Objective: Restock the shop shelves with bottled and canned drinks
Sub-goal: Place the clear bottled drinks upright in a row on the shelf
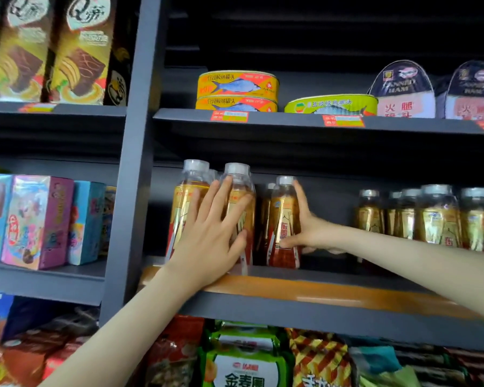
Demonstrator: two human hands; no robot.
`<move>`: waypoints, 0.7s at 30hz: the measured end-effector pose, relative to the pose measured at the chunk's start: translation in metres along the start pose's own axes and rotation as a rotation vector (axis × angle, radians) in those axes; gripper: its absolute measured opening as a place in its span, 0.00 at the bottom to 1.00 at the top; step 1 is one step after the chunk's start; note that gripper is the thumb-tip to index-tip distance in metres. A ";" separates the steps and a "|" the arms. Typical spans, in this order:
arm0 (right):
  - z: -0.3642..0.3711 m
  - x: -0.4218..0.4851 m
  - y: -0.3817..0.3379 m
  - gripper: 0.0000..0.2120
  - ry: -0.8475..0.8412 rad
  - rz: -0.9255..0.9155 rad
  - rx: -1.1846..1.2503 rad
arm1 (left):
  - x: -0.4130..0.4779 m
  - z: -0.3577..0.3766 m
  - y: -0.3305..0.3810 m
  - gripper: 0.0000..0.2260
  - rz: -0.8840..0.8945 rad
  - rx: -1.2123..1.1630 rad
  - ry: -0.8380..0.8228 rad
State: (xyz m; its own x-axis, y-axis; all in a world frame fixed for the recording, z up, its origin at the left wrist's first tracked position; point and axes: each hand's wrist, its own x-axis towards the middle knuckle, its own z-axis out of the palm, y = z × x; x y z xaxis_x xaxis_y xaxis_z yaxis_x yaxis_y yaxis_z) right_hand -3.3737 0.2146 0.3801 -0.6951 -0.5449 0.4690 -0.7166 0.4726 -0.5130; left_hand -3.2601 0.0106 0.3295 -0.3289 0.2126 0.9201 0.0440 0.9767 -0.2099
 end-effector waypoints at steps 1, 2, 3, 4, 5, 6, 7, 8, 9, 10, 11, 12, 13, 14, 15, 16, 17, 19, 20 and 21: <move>0.002 0.006 0.003 0.63 0.008 -0.006 -0.028 | 0.000 0.000 0.000 0.25 0.002 -0.006 0.013; 0.005 0.012 0.004 0.64 0.028 -0.008 -0.047 | 0.000 0.000 -0.001 0.25 0.004 -0.012 0.024; 0.008 0.018 0.006 0.64 0.043 -0.002 -0.053 | -0.001 0.000 -0.001 0.25 0.009 -0.017 0.029; 0.011 0.023 0.008 0.64 0.050 0.004 -0.056 | -0.002 0.000 -0.001 0.26 0.011 -0.023 0.029; 0.013 0.029 0.010 0.64 0.049 0.008 -0.068 | -0.002 0.000 -0.001 0.26 0.008 -0.028 0.032; 0.016 0.034 0.013 0.64 0.044 0.009 -0.083 | -0.003 0.000 -0.001 0.26 0.005 -0.032 0.036; 0.017 0.039 0.015 0.64 0.034 0.012 -0.092 | -0.003 0.000 0.000 0.26 0.003 -0.035 0.038; 0.018 0.043 0.016 0.63 0.018 0.022 -0.099 | -0.003 -0.001 0.000 0.26 0.002 -0.038 0.039; 0.018 0.046 0.017 0.62 0.004 0.037 -0.106 | -0.003 -0.001 0.001 0.26 0.003 -0.038 0.039; 0.019 0.049 0.017 0.61 -0.012 0.056 -0.111 | -0.002 -0.002 0.001 0.27 0.006 -0.032 0.037; 0.019 0.050 0.016 0.61 -0.027 0.076 -0.112 | -0.002 -0.002 0.001 0.27 0.009 -0.025 0.031; 0.019 0.051 0.016 0.60 -0.039 0.094 -0.109 | -0.002 -0.002 0.001 0.27 0.010 -0.019 0.022; 0.019 0.051 0.015 0.60 -0.043 0.102 -0.104 | -0.002 -0.002 0.000 0.28 0.008 -0.016 0.011; 0.019 0.051 0.016 0.60 -0.046 0.101 -0.095 | -0.003 -0.003 0.001 0.28 0.005 -0.015 0.001; 0.019 0.051 0.017 0.60 -0.051 0.097 -0.083 | -0.003 -0.004 0.001 0.28 0.003 -0.014 -0.007; 0.018 0.050 0.019 0.60 -0.063 0.093 -0.075 | -0.003 -0.004 0.002 0.27 0.003 -0.011 -0.010; 0.017 0.049 0.019 0.60 -0.080 0.086 -0.065 | -0.003 -0.005 0.003 0.27 0.005 -0.005 -0.008; 0.010 0.046 0.019 0.59 -0.105 0.064 -0.066 | -0.004 -0.006 0.004 0.26 -0.001 0.003 -0.002; 0.005 0.043 0.020 0.57 -0.090 0.061 -0.083 | -0.003 -0.007 0.005 0.25 -0.003 0.009 0.003; -0.003 0.041 0.022 0.54 -0.044 0.070 -0.106 | -0.002 -0.009 0.005 0.25 0.001 0.019 0.009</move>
State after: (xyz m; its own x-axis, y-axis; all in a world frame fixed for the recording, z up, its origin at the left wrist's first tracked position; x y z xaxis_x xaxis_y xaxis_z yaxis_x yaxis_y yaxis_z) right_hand -3.4180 0.2049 0.3898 -0.7422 -0.5369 0.4011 -0.6700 0.5801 -0.4633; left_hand -3.2512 0.0153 0.3298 -0.3201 0.2140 0.9229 0.0259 0.9758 -0.2173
